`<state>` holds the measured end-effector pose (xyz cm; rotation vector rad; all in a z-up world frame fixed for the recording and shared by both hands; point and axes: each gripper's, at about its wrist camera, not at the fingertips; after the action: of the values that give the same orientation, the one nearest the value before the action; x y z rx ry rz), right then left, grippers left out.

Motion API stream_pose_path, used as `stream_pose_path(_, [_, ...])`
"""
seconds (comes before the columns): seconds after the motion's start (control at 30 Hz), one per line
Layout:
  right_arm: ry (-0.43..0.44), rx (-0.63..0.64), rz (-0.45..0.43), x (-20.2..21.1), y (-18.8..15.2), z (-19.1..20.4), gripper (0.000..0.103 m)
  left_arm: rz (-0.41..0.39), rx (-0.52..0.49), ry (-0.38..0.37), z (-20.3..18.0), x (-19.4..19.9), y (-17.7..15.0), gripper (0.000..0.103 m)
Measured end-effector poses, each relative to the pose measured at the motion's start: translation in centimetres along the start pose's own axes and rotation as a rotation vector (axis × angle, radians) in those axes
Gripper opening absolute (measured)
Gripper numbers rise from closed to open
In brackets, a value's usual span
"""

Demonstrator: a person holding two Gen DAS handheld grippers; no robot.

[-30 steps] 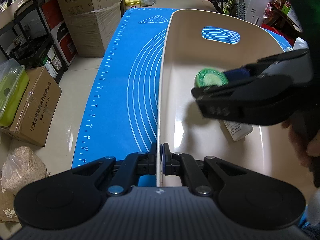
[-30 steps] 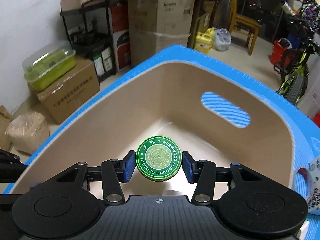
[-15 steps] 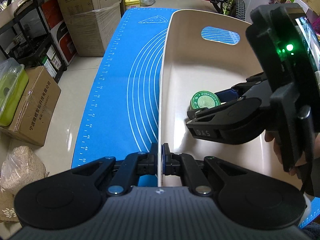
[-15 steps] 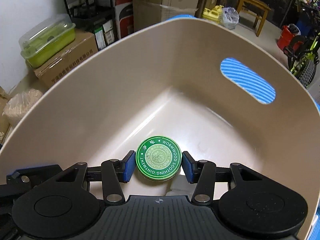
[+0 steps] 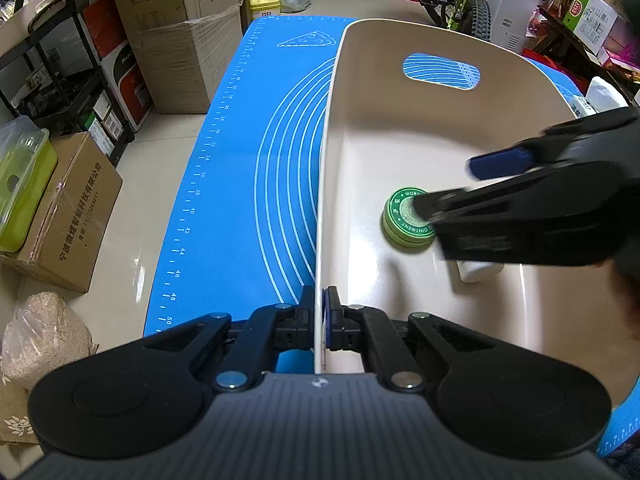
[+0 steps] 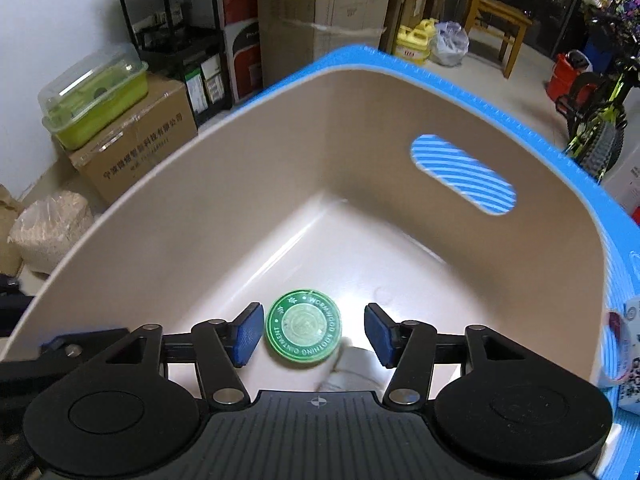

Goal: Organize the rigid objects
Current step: 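Lower the green tin into the bin beside the bottle and release, then grasp the white charger with the right tool and lift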

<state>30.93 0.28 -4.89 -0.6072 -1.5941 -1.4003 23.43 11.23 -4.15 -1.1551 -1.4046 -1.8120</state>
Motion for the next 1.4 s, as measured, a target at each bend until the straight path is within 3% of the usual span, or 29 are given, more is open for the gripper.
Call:
stream_pose_path(0.33, [-0.014, -0.069, -0.186, 8.8, -0.7, -5.2, 0.065, 0.0, -0.002, 0.001, 0.1, 0.0, -0.1, 0.006])
stream_pose_path(0.63, [-0.134, -0.194, -0.292, 13.7, -3.4, -12.7, 0.065, -0.001, -0.001, 0.0, 0.1, 0.1, -0.1, 0.007])
stream_pose_path(0.97, [-0.283, -0.343, -0.207, 9.9, -9.3, -20.9, 0.065, 0.0, -0.002, 0.001, 0.1, 0.2, -0.1, 0.007])
stream_pose_path(1.17, [-0.253, -0.436, -0.179, 6.3, -11.7, -24.0, 0.065, 0.0, 0.0, 0.0, 0.1, 0.2, -0.1, 0.007])
stream_pose_path(1.4, [-0.217, -0.431, -0.164, 3.6, -11.8, -25.5, 0.066, 0.0, 0.002, -0.002, 0.1, 0.2, -0.1, 0.008])
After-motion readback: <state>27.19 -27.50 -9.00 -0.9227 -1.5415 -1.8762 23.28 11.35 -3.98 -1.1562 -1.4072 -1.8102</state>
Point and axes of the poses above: each gripper's, at about its wrist camera, not at the fingertips, and x roughly against the way its jaws point, z to its left, y to its top, and after that the axes turned 9 degrees about -x, right-handed
